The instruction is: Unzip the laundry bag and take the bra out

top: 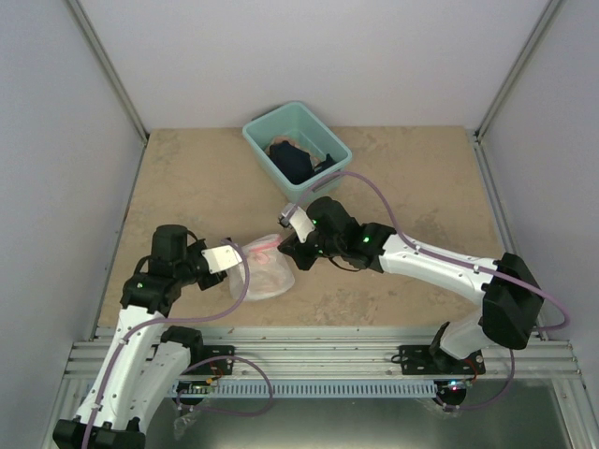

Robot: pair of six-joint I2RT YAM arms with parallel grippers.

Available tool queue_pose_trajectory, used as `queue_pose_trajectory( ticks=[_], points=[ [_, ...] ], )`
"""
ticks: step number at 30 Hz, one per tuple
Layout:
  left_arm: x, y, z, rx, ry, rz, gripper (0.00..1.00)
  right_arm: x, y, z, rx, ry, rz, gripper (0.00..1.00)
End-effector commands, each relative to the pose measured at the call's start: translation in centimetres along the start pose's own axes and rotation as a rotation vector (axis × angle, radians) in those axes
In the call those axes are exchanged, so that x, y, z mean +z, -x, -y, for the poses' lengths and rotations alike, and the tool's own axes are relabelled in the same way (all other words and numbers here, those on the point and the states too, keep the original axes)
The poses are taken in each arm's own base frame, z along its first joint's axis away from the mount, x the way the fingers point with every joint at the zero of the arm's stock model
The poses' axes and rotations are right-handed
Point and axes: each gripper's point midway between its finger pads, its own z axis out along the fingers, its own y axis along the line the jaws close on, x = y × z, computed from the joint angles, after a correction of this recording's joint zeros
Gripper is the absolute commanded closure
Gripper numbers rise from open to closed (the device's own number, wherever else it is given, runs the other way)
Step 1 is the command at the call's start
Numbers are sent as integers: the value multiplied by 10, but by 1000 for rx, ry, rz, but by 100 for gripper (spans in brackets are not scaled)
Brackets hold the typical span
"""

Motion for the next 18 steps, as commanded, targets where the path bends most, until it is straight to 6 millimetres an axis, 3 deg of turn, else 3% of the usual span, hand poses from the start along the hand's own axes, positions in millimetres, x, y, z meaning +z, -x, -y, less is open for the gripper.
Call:
queue_pose_trajectory(
  ticks=[1, 2, 3, 6, 12, 15, 18],
  points=[
    [-3, 5, 16, 27, -68, 36, 65, -4, -1, -20, -29, 121, 12, 99],
    [-5, 8, 21, 29, -97, 56, 51, -3, -2, -22, -30, 131, 9, 99],
    [-8, 12, 27, 27, -128, 76, 44, -1, -3, -26, -34, 142, 8, 99],
    [-23, 34, 38, -5, -209, 165, 31, 2, -2, -38, -49, 174, 12, 100],
    [-55, 76, 42, -115, -311, 297, 21, 2, 9, -51, -49, 197, 47, 100],
    [-54, 88, 30, -279, -310, 333, 21, -1, 15, -57, -56, 201, 65, 99],
    [-51, 91, 24, -334, -302, 350, 22, -4, 21, -59, -48, 195, 81, 99]
  ],
)
